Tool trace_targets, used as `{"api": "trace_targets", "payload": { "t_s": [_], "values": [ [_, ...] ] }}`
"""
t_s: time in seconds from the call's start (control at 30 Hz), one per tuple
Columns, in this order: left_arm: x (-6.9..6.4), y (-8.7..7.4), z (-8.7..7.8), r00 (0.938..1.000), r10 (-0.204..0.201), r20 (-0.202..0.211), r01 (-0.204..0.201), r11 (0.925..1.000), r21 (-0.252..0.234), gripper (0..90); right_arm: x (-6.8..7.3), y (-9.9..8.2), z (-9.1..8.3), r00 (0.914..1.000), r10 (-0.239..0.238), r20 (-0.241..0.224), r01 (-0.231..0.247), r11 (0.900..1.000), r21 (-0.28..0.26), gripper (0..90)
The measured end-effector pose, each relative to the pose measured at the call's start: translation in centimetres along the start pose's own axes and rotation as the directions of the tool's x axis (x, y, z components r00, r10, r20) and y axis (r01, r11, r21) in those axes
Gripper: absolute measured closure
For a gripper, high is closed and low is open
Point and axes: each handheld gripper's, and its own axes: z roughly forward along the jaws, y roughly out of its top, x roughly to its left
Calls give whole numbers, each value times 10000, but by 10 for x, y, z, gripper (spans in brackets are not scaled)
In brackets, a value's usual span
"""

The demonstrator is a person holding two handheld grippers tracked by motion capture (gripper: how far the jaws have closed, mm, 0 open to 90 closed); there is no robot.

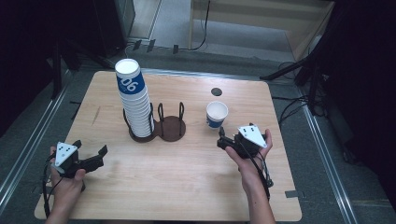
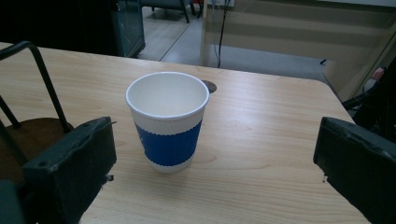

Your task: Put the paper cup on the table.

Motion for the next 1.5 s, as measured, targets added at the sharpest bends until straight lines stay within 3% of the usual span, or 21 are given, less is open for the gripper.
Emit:
{"api": "trace_targets", "payload": {
  "t_s": [0.33,0.63,1.17,1.33,1.5],
  "values": [
    [-1,0,0,10000,42,-13,-42,10000,68,25,-10,0,-29,9999,-13,131,15,9998,-210,0],
    [0,0,0,10000,-23,-19,23,10000,84,25,-24,-11,-48,9993,293,213,-292,9996,-60,0],
    [1,0,0,10000,-52,6,51,9999,121,25,-52,-52,-65,9959,298,852,-351,9975,609,0],
    [1,0,0,10000,-46,8,46,9999,130,25,-64,-69,-70,9931,-140,1168,39,9962,868,0],
    [1,0,0,10000,-81,55,80,9998,163,25,-77,-82,-72,9902,-134,1391,-9,9947,1024,0]
  ]
}}
